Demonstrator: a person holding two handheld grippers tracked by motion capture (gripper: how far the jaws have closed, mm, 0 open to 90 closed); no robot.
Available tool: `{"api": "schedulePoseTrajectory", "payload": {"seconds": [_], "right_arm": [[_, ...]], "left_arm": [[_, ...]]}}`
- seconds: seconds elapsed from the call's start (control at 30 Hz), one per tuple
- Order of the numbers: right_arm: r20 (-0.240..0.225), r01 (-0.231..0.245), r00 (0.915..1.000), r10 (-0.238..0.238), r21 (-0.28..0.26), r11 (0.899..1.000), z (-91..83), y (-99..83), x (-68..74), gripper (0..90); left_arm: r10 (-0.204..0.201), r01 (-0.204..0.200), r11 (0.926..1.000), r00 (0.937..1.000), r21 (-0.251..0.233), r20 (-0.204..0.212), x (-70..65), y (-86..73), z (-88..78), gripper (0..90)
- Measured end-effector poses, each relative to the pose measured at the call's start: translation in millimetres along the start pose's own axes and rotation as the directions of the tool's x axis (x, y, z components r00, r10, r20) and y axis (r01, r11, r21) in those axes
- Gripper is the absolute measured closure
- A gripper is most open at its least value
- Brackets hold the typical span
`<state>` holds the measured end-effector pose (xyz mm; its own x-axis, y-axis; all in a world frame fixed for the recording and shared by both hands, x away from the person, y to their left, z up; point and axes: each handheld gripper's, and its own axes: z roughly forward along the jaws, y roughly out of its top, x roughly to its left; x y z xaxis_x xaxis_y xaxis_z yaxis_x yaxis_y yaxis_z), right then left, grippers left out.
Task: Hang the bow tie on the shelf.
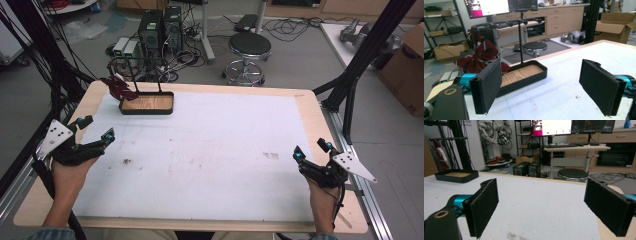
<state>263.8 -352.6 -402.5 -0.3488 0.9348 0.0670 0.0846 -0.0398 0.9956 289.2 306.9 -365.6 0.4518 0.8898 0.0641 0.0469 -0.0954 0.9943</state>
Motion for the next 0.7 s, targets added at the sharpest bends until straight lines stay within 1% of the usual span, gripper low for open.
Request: {"api": "schedulePoseTrajectory", "payload": {"seconds": [0.13, 0.27, 0.3, 0.37, 0.53, 0.7], "right_arm": [[-0.001, 0.001, 1.0000, -0.001, 0.010, 1.000, 1.0, -1.9, 0.0, 11.4], [-0.001, -0.001, 1.0000, 0.001, 0.015, 1.000, 1.8, -3.2, 0.4, 11.3], [-0.001, -0.001, 1.0000, 0.001, 0.015, 1.000, 1.9, -3.3, 0.4, 11.4], [-0.001, -0.001, 1.0000, 0.001, 0.014, 1.000, 1.9, -3.2, 0.5, 11.3], [-0.001, -0.002, 1.0000, 0.002, 0.013, 1.000, 1.6, -3.1, 0.3, 11.3], [-0.003, 0.001, 1.0000, -0.001, 0.015, 1.000, 1.1, -3.2, 0.7, 11.3]], "left_arm": [[-0.020, 0.020, 0.9998, 0.9998, 0.004, -0.008, -2.6, -10.2, -3.5, 18.7], [-0.024, 0.024, 0.9996, 0.9997, 0.016, -0.011, -5.7, -18.7, -4.6, 18.7], [-0.024, 0.024, 0.9996, 0.9997, 0.016, -0.011, -5.7, -18.7, -4.6, 18.7], [-0.003, 0.003, 0.9994, 0.9999, 0.036, -0.013, -7.2, -21.2, -3.6, 18.7], [-0.002, 0.002, 0.9994, 0.9999, 0.035, -0.012, -7.4, -20.5, -3.2, 18.7], [-0.011, 0.011, 0.9993, 0.9999, 0.036, -0.008, -7.7, -21.4, -1.6, 18.7]]}}
